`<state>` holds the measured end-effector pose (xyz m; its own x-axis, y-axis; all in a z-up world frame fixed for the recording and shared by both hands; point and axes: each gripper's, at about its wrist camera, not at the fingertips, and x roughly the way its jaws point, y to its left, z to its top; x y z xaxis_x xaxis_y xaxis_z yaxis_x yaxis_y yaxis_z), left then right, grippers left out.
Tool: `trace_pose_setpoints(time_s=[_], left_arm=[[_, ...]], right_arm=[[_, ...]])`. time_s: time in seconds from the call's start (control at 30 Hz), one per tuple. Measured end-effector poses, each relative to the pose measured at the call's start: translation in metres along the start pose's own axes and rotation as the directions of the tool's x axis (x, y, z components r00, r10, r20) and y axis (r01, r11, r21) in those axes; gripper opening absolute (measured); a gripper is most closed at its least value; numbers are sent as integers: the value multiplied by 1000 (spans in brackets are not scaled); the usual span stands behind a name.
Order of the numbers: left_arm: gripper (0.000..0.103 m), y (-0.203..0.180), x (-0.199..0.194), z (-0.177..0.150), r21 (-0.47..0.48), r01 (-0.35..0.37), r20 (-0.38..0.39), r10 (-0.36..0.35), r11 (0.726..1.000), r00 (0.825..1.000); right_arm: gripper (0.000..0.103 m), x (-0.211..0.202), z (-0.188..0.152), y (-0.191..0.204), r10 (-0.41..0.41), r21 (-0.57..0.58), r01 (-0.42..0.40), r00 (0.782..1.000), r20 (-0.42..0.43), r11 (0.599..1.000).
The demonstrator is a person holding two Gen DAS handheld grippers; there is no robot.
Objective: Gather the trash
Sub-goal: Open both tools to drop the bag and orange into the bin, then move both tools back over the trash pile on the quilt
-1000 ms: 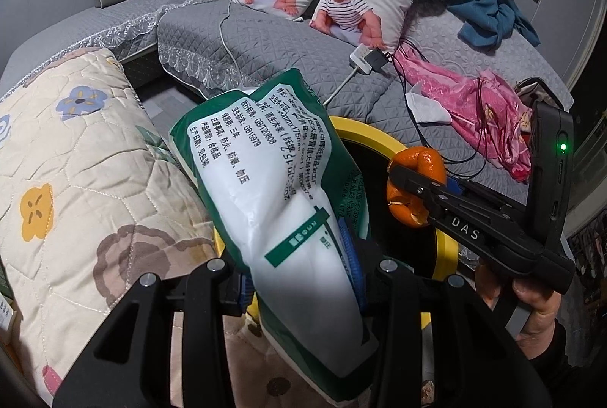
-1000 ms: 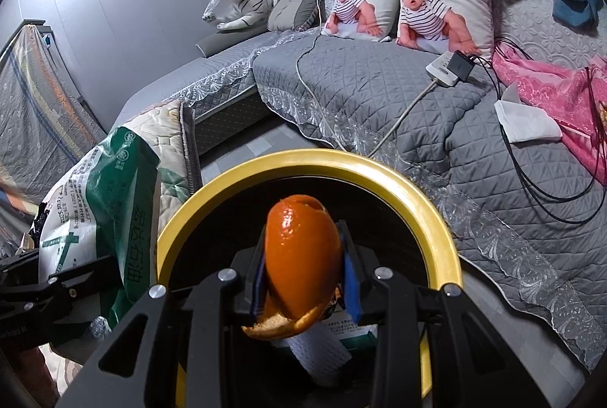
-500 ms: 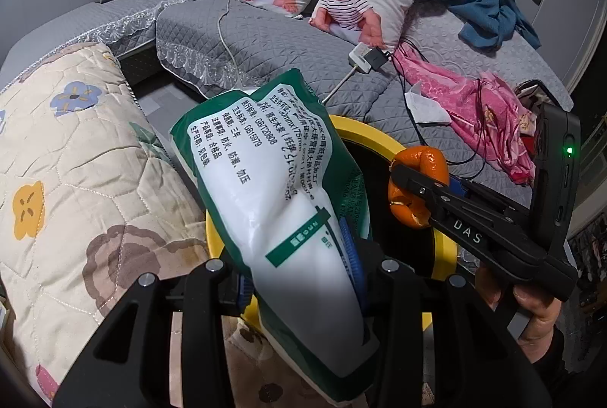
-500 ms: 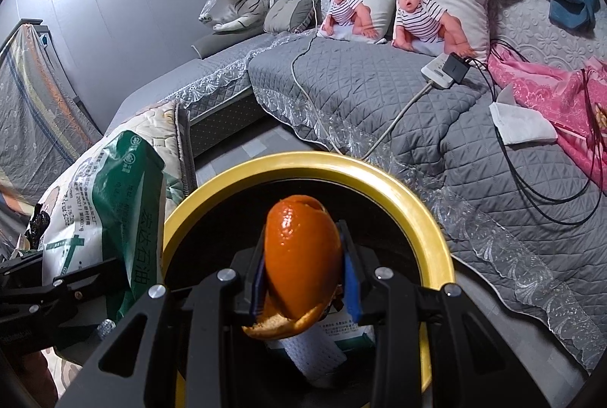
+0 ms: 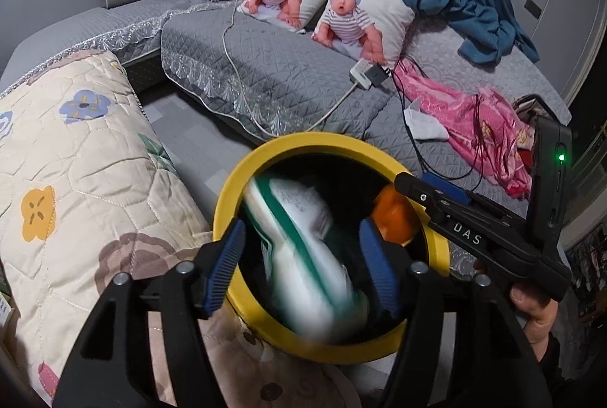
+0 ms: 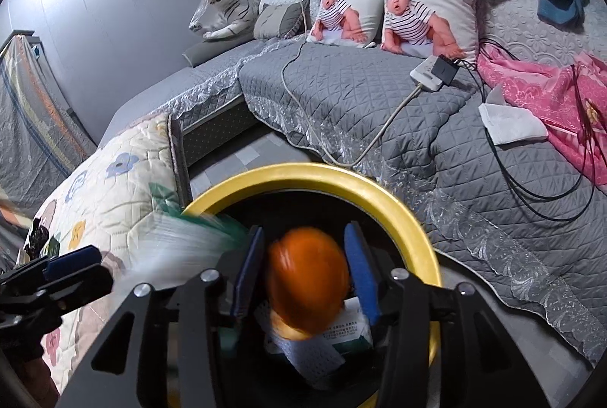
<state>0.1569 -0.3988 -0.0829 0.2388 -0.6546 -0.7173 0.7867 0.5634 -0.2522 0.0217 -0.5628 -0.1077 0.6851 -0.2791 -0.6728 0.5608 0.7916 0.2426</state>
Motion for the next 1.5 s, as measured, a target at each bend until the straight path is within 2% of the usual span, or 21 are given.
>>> trace_pose_setpoints(time_s=[0.03, 0.1, 0.17, 0.4, 0.67, 0.87, 1.0, 1.07, 1.17, 1.27, 1.33, 1.5], left_arm=[[64, 2, -3, 0, -6, -4, 7, 4, 1000, 1000], [68, 6, -8, 0, -22, -3, 19, 4, 1000, 1000], [68, 12, -15, -1, -31, -10, 33, 11, 999, 999], [71, 44, -55, -8, -53, -94, 109, 99, 994, 989], [71, 101, -110, -27, -117, -179, 147, 196, 977, 970], [76, 143, -158, -48, -178, -251, 174, 281, 952, 944], [79, 167, -192, -65, -216, -294, 194, 336, 931, 921], [80, 177, -207, -75, -226, -316, 201, 362, 921, 910], [82, 192, -230, -92, -253, -351, 210, 406, 902, 890], [85, 206, -248, -108, -276, -372, 212, 434, 886, 876], [86, 217, -261, -121, -290, -401, 209, 467, 869, 859], [90, 244, -284, -143, -307, -445, 216, 517, 841, 828]], right_arm=[[57, -3, 1, -1, -8, 5, 8, 1000, 13, 1000], [57, -7, 4, -1, -16, 5, 16, 1000, 25, 1000], [58, -10, 5, 0, -20, 0, 20, 999, 34, 1000], [57, -18, 5, 22, 9, -50, -7, 998, 56, 999], [57, -23, 5, 72, 104, -147, -92, 992, 69, 985], [57, -20, -1, 123, 196, -226, -183, 980, 40, 957], [57, -18, -7, 160, 259, -283, -245, 966, 10, 927], [57, -16, -11, 181, 304, -304, -297, 952, -22, 905], [57, -17, -17, 209, 345, -344, -340, 937, -48, 875], [57, -18, -25, 236, 385, -383, -383, 920, -74, 841], [57, -19, -32, 252, 407, -404, -409, 908, -95, 818], [57, -22, -50, 287, 475, -432, -500, 863, -173, 751]])
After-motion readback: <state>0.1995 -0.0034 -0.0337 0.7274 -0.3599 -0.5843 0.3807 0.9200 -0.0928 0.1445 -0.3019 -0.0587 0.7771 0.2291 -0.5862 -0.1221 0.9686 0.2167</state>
